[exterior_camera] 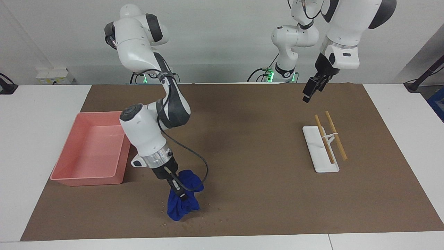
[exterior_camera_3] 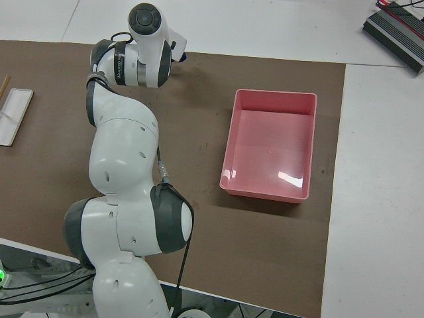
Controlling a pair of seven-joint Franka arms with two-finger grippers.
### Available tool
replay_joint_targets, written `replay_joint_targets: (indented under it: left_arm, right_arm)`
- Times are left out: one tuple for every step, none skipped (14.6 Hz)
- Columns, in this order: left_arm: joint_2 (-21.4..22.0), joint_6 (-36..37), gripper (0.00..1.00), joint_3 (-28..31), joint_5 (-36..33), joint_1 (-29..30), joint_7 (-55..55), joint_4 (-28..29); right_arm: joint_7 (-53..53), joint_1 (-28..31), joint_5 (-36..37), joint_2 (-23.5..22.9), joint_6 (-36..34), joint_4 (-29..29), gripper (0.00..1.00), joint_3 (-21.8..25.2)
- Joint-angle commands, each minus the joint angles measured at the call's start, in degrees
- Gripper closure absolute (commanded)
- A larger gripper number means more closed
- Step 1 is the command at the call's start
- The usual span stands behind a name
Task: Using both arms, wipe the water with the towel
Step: 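Pull the cloth away with the right gripper while the left gripper releases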
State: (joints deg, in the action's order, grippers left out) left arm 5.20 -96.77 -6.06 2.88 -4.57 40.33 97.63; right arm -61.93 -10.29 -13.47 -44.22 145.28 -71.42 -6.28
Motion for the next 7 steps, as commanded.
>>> replay_joint_targets:
  left_arm:
    - [1.57,2.02,0.00,-0.44,-0.95,2.71,-11.64,1.50]
    - [1.83,2.02,0.00,-0.44,-1.04,3.07,-14.11,1.77]
    - [1.92,1.93,0.00,-0.35,-1.73,3.16,-16.92,2.03]
    - [1.92,1.50,0.00,-0.27,-3.05,3.77,-21.04,2.12]
    - [1.92,0.89,0.00,-0.18,-3.06,5.17,-25.17,2.21]
    - [1.58,0.53,0.00,-0.18,-3.06,6.84,-28.60,2.30]
    - [0.96,-0.60,0.00,-0.18,-3.06,7.63,-30.90,2.38]
  right_arm:
    - [0.50,-0.34,0.73,-1.49,1.76,0.33,1.00,-0.58]
    - [0.15,-0.51,0.55,-0.97,1.68,-1.77,1.00,-0.58]
    - [-0.55,-0.52,0.29,-0.18,1.59,-3.88,1.00,-0.58]
    - [-1.17,-0.69,0.29,1.14,1.59,-6.69,1.00,-0.58]
    - [-1.61,-2.00,0.20,2.19,1.68,-8.98,1.00,-0.58]
    - [-2.48,-2.62,0.20,3.25,1.59,-11.26,1.00,-0.49]
    - [-3.54,-2.71,0.20,4.65,1.59,-13.64,1.00,-0.49]
